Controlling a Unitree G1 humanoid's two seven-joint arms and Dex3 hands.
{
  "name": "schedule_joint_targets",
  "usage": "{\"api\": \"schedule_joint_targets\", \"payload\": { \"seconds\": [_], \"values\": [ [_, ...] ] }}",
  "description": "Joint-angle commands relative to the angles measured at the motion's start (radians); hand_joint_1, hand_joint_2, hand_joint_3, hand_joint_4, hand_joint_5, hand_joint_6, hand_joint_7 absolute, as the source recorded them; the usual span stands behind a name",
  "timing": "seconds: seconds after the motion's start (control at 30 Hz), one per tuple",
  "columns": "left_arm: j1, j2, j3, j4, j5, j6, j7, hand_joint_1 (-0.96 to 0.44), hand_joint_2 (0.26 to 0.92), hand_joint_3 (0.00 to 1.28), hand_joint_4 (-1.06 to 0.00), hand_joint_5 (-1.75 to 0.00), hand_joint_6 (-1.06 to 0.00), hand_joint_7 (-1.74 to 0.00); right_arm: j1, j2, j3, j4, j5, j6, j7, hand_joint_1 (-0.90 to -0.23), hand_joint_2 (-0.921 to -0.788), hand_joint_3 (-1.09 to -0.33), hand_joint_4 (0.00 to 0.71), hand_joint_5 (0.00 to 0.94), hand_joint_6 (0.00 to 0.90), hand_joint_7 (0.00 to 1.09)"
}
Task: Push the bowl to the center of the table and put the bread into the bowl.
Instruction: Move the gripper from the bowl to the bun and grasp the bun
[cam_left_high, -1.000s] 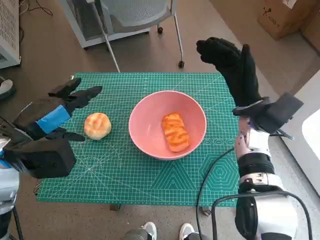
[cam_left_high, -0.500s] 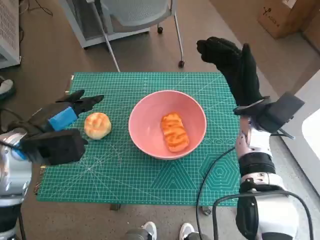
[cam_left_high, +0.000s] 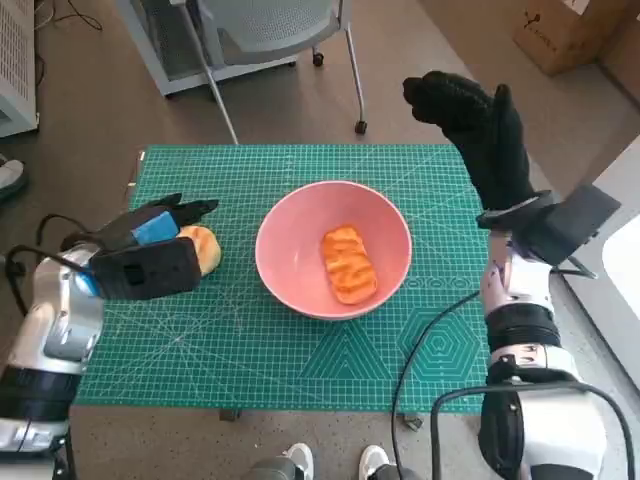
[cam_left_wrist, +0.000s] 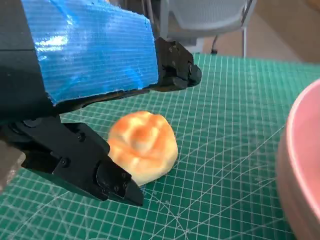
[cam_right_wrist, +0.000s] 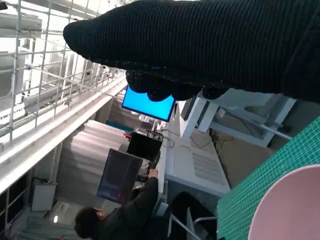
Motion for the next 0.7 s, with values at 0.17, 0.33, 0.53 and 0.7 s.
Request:
{"api": "schedule_joint_targets", "payload": {
  "seconds": [0.17, 0.33, 0.53, 0.7],
  "values": [
    [-0.086, -0.046, -0.069, 0.201, 0.05, -0.07, 0.077, -0.12, 0.734, 0.01, -0.06, -0.02, -0.25, -0.01, 0.025, -0.015, 0.003, -0.002, 0.003, 0.01, 0.021, -0.658, -0.921, -0.628, 0.18, 0.0, 0.332, 0.0],
    [-0.132, -0.067, -0.099, 0.318, 0.07, -0.099, 0.121, -0.11, 0.75, 0.01, -0.12, -0.03, -0.28, -0.02, 0.027, -0.017, 0.003, -0.005, 0.003, 0.011, 0.023, -0.652, -0.921, -0.625, 0.177, 0.0, 0.329, 0.0],
    [-0.176, -0.1, -0.136, 0.435, 0.106, -0.107, 0.181, -0.07, 0.808, 0.02, -0.32, -0.04, -0.44, -0.05, 0.028, -0.02, 0.001, -0.009, 0.007, 0.011, 0.029, -0.651, -0.921, -0.624, 0.176, 0.0, 0.328, 0.0],
    [-0.194, -0.112, -0.16, 0.492, 0.127, -0.109, 0.221, -0.03, 0.861, 0.03, -0.53, -0.08, -0.64, -0.11, 0.027, -0.02, -0.001, -0.008, 0.009, 0.013, 0.031, -0.652, -0.921, -0.624, 0.176, 0.0, 0.327, 0.0]
  ]
}}
